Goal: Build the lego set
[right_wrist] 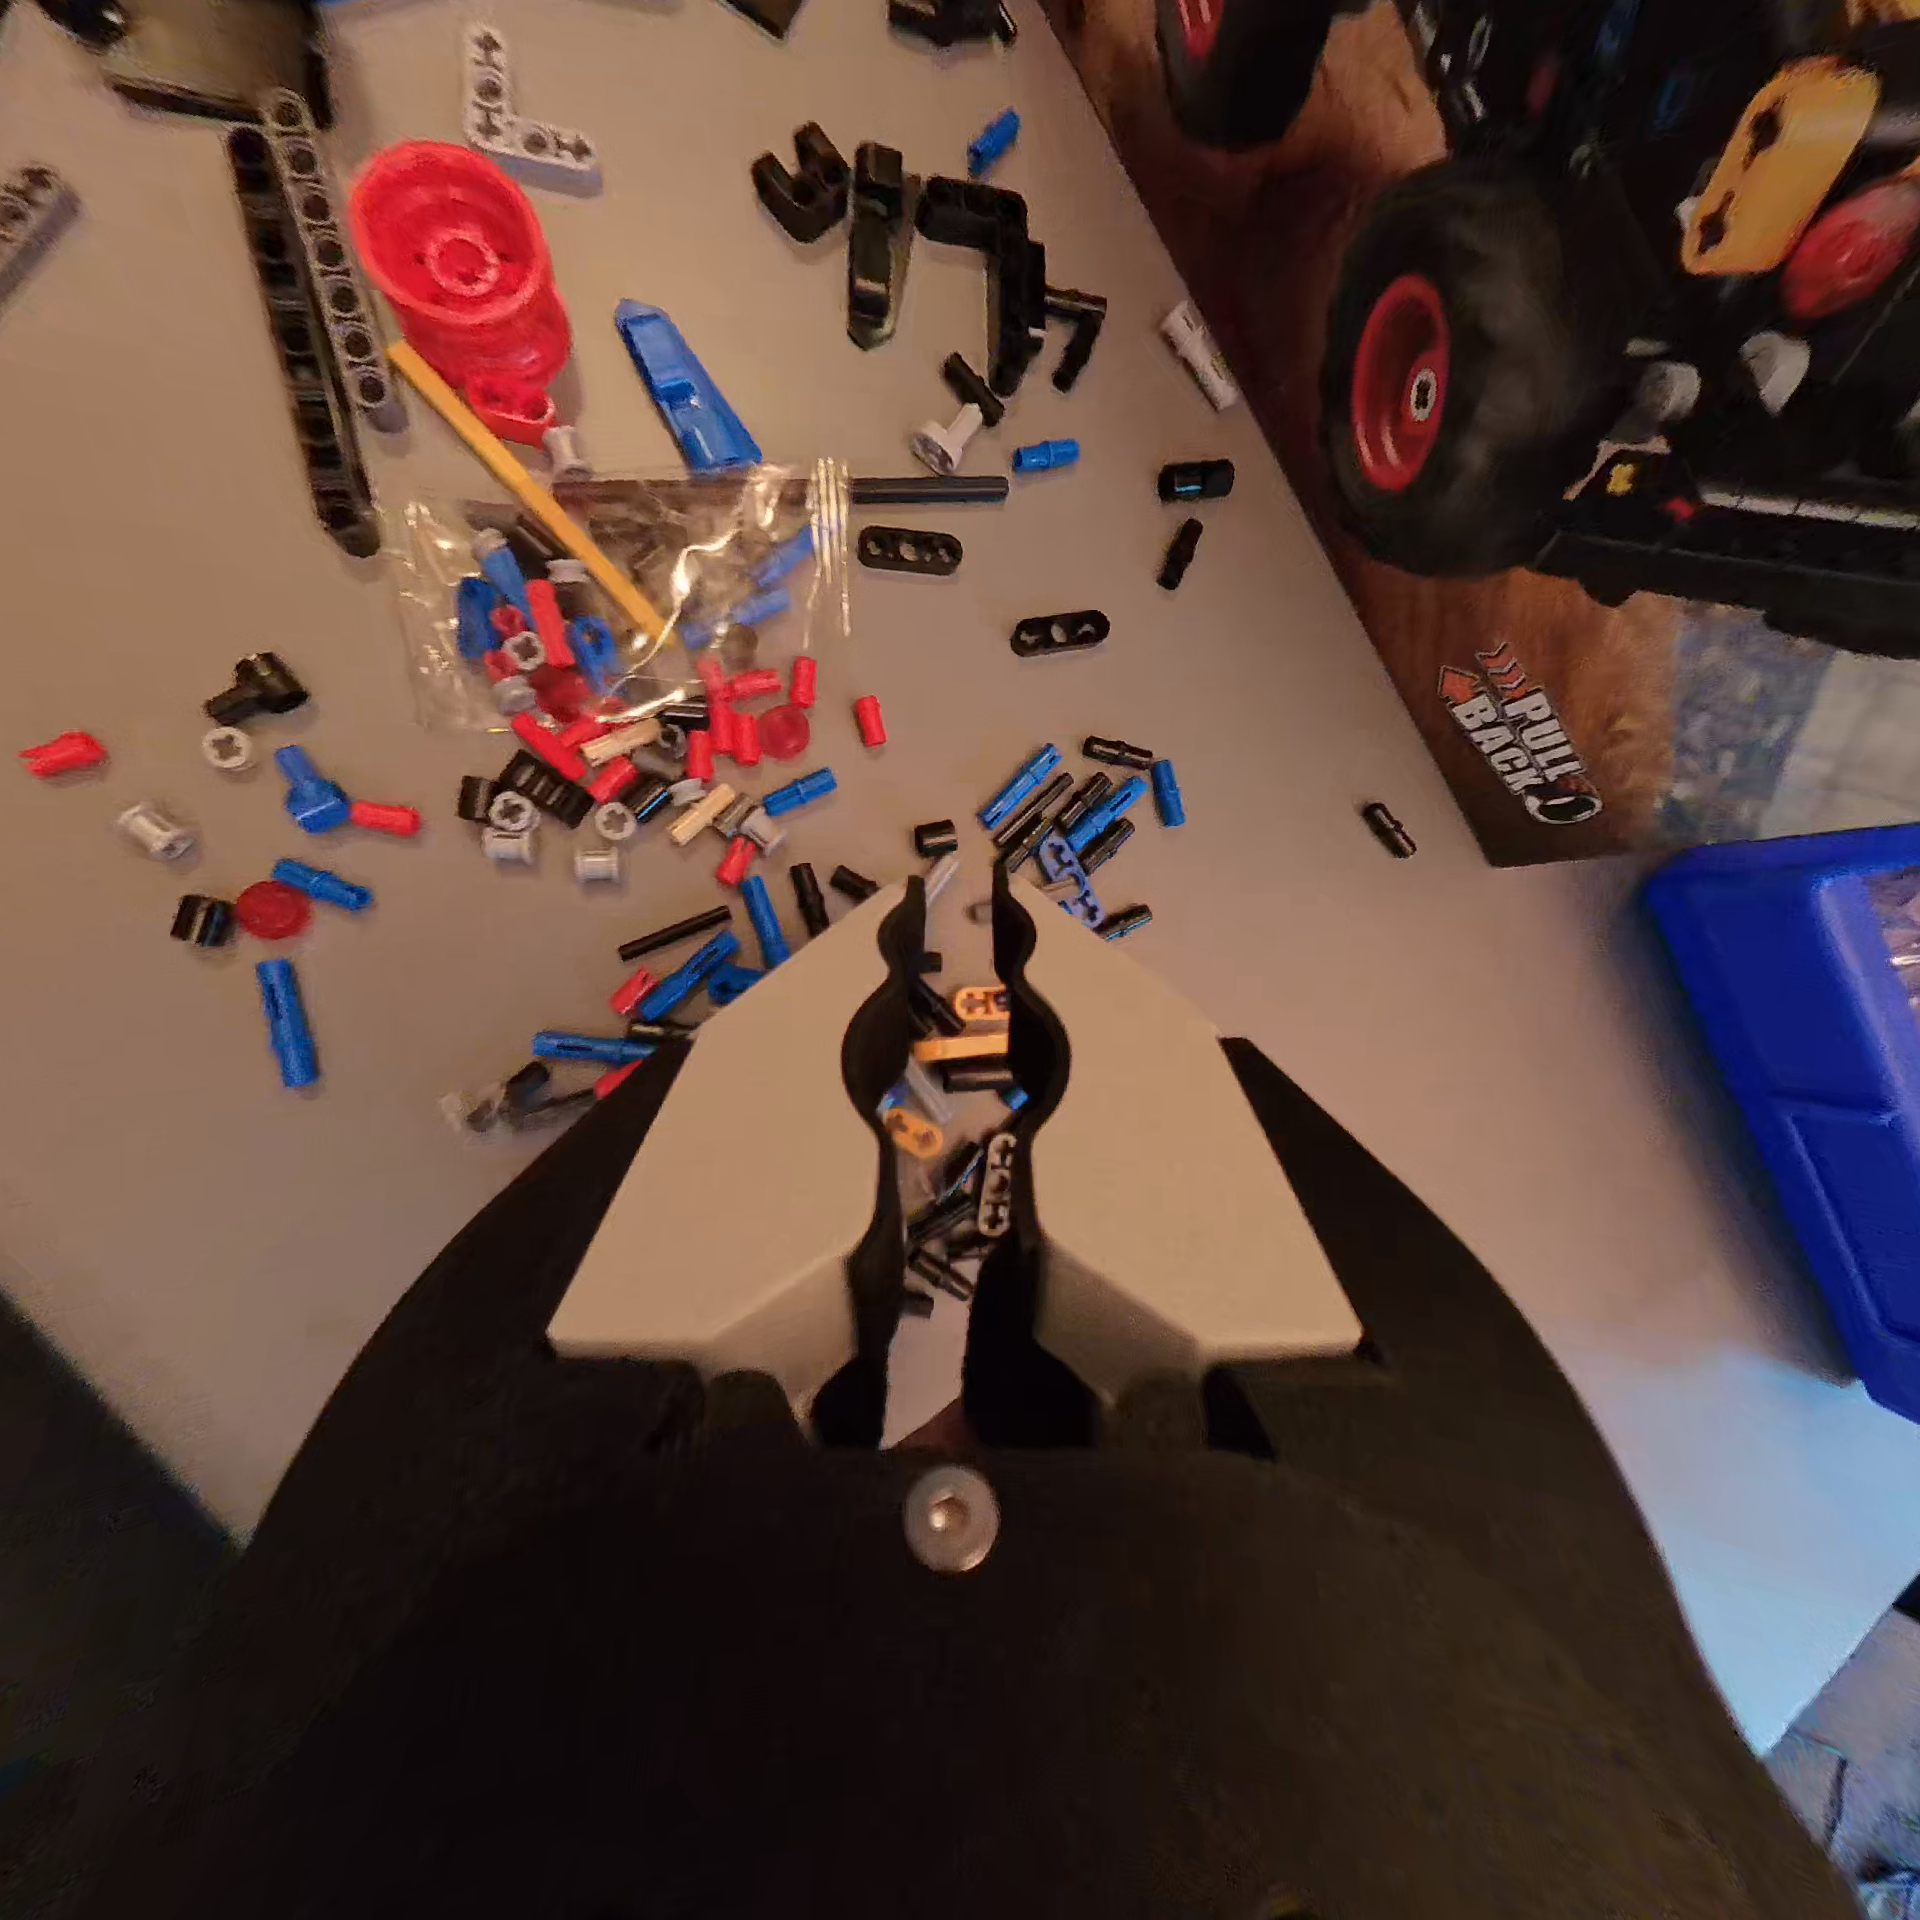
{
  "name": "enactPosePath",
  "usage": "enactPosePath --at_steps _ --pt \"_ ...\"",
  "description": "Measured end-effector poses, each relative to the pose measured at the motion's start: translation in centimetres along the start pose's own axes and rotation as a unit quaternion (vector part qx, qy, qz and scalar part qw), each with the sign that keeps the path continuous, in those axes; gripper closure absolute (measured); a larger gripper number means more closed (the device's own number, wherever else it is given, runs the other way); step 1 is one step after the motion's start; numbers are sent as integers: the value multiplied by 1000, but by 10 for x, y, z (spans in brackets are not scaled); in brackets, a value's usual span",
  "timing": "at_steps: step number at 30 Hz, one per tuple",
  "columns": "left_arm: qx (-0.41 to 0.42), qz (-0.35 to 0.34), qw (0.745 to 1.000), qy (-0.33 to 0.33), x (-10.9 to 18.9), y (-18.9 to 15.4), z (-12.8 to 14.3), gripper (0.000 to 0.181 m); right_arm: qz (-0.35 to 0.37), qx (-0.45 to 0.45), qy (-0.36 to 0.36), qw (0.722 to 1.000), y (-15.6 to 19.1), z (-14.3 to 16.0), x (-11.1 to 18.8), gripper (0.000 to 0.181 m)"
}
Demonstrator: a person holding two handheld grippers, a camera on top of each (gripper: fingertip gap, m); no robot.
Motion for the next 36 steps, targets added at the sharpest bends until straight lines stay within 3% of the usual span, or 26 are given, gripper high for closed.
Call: enactPosePath --at_steps 15,24,29,36 --pt "6 4 1000 -4 0 0 0 158 -44 -53 10 998 -15 -6 -38 175" --pt "10 -4 1000 -14 1 4 -3 157 -42 -38 -8 998 -9 -14 -35 180" --pt "9 -61 996 -61 13 22 -20 156 -66 -23 -93 993 18 -59 -3 179" --pt "-45 -165 978 -117 34 42 -47 151 -214 -8 -239 947 113 -150 29 179"
Point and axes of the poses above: each gripper's, where its closed fingertips meet, x back along the fingers, z out of its underside, y = z × x across the jaws, the point moved 2 cm from there along x, back along the fingers, and after that the axes turned 4 degrees about -y, right-handed, at the moved point
